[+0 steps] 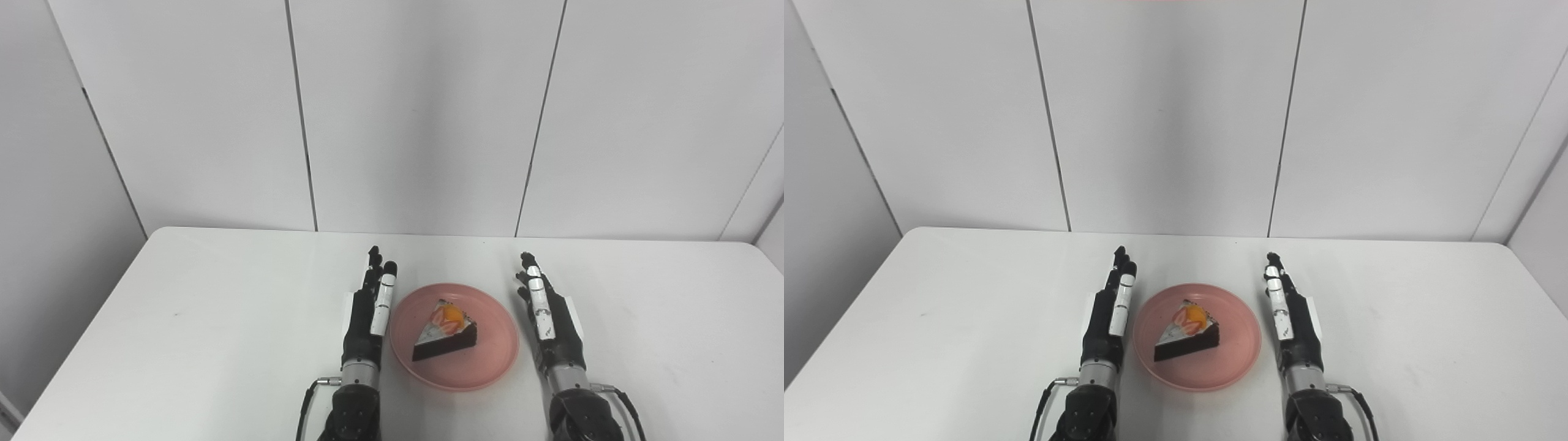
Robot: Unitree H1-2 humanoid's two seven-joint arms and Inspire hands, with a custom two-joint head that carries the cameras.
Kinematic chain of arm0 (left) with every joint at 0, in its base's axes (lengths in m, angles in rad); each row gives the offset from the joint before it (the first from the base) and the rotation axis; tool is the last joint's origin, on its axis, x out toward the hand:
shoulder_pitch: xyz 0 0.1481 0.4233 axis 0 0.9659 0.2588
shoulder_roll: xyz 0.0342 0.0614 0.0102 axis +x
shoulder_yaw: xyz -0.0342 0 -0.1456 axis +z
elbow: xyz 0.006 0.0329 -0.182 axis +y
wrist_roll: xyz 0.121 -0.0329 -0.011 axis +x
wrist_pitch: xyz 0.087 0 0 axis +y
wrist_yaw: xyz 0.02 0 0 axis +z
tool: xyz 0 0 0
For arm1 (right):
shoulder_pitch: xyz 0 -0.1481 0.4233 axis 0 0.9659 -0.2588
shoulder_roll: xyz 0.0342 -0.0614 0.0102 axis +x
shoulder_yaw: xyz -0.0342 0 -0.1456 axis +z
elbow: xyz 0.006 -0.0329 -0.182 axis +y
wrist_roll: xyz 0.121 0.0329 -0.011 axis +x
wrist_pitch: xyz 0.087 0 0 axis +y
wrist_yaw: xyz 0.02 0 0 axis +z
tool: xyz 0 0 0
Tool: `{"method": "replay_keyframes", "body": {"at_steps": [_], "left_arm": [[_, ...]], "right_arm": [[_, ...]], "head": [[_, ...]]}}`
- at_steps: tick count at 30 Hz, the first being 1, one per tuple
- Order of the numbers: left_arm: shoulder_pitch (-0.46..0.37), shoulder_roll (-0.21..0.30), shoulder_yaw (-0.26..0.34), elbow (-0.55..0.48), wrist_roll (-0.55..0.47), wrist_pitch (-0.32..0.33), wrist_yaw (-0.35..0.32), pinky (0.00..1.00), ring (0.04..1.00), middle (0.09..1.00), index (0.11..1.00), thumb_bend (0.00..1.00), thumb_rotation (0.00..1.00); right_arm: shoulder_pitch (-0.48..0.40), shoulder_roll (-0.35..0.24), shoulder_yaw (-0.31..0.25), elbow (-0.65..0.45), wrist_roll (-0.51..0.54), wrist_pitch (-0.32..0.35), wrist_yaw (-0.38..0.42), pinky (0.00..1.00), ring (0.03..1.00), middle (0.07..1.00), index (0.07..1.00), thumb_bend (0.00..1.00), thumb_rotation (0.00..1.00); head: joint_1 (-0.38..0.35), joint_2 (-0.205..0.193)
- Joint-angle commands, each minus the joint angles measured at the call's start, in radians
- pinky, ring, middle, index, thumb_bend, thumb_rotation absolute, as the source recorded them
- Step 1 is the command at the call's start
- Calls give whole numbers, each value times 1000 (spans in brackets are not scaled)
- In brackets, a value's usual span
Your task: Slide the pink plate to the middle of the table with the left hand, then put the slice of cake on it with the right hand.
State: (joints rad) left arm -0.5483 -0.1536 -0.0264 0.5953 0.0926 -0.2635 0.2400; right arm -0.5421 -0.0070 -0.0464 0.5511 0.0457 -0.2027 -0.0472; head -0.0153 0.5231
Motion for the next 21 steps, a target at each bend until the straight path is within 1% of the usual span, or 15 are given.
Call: {"method": "replay_keyframes", "body": {"at_steps": [1,5,11,21], "left_arm": [[21,0,2,-10,-4,-11,-9,1000,1000,1000,1000,702,1000],[23,-3,4,-9,-14,-16,-10,1000,1000,1000,999,698,1000],[29,-5,2,-16,-10,-9,-7,1000,1000,1000,997,691,1000],[32,-5,0,-21,-12,-8,-13,1000,1000,1000,1000,693,1000]], "right_arm": [[23,3,1,19,-1,-45,7,957,946,956,921,823,1000],[27,4,1,19,3,-59,11,954,947,959,925,830,1000],[32,5,0,18,9,-66,15,965,949,964,927,816,1000],[35,10,-2,20,9,-63,9,960,944,957,917,807,1000]], "head": [[0,0],[-1,4],[-2,5],[-6,5]]}}
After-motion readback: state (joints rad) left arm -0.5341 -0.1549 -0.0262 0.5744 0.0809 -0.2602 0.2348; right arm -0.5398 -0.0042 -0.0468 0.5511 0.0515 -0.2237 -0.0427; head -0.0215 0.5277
